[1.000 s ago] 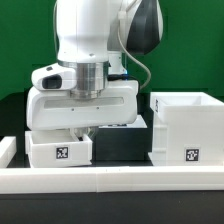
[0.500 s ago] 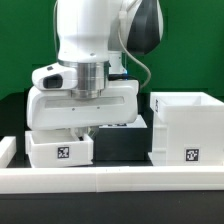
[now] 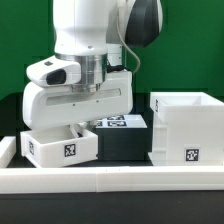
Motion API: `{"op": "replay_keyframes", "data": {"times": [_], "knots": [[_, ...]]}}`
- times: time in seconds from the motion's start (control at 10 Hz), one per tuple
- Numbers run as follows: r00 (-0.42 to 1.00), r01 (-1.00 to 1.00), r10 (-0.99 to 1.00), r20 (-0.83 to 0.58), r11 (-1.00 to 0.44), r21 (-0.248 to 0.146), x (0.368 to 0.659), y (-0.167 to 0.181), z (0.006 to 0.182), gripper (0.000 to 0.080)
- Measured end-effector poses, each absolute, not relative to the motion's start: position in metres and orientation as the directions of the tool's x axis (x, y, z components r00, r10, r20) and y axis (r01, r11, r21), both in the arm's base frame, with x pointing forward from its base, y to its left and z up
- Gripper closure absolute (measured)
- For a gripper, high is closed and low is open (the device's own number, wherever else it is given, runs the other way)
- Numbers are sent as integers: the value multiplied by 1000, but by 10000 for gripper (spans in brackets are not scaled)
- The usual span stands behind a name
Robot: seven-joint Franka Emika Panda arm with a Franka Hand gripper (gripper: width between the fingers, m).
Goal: Assemble drawer
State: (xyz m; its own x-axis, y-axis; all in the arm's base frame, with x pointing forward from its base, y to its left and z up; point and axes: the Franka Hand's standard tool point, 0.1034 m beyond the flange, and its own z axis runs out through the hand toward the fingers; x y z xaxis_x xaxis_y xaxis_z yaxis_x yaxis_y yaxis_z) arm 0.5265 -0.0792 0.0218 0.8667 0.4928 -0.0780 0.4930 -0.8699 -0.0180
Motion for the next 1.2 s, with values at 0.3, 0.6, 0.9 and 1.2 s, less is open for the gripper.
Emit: {"op": "replay_keyframes", "data": {"times": [0.3,0.6,0.9,1.2], "knots": [[721,691,690,-62,-723,-6,526,-73,20,758],[488,869,868,-90,-493,-45,522,-59,22,758],[354,931,931,-90,-360,-62,522,-63,22,758],[83,993,993,-84,-89,-72,524,-61,22,758]]}}
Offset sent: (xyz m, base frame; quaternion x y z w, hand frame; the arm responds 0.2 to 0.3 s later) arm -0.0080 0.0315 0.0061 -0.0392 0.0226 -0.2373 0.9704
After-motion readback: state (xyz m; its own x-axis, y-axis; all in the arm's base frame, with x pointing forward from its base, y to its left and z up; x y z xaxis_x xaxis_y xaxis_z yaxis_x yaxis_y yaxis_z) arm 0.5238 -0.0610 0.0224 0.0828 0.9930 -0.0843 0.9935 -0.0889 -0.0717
